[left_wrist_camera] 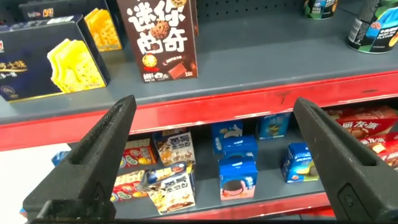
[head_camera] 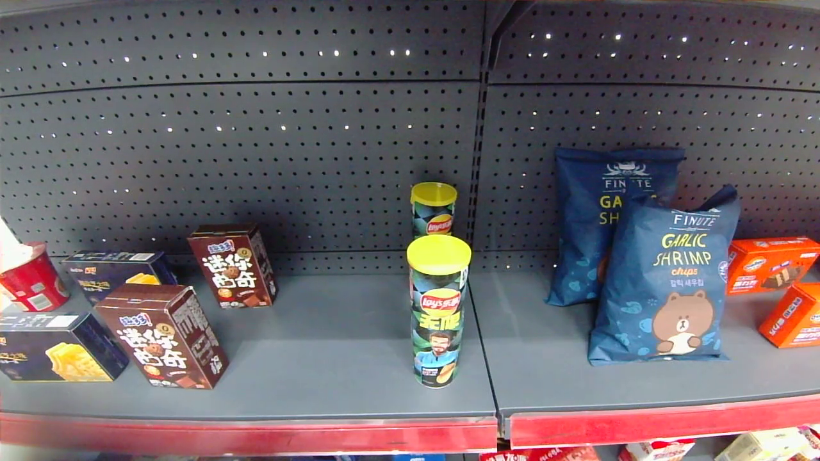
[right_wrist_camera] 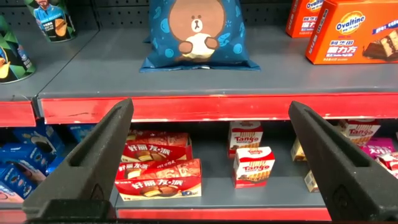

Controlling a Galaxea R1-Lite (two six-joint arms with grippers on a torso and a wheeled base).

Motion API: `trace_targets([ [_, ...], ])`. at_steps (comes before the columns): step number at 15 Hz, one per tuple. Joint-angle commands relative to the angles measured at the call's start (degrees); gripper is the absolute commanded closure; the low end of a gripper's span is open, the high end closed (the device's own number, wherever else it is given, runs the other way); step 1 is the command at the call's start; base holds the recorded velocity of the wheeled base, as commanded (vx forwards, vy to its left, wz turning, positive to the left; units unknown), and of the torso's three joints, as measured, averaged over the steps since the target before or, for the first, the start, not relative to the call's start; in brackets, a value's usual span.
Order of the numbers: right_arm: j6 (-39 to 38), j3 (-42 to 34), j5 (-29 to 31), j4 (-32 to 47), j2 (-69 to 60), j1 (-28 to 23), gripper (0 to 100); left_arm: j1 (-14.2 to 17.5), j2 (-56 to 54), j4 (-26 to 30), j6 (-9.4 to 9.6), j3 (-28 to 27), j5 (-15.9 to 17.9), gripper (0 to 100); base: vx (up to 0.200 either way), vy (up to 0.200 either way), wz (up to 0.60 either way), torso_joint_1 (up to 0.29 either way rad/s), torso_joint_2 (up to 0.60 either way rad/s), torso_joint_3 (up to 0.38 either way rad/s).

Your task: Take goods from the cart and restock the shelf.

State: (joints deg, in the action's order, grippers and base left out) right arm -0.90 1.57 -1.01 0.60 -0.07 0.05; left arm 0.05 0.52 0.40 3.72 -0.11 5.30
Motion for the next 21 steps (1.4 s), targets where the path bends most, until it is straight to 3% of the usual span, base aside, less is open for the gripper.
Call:
trace_targets([
  [1, 0.0, 0.0, 0.0, 0.0, 0.1, 0.0, 0, 0.1, -0.5, -0.1, 0.15, 0.0, 0.1, 0, 0.000, 0.000, 0.00, 0.000, 0.00, 0.000],
  [21, 0.0, 0.0, 0.0, -0.1, 0.1, 0.0, 0, 0.0, -0.5, -0.1, -0.38, 0.0, -0.2, 0, 0.000, 0.000, 0.00, 0.000, 0.00, 0.000],
])
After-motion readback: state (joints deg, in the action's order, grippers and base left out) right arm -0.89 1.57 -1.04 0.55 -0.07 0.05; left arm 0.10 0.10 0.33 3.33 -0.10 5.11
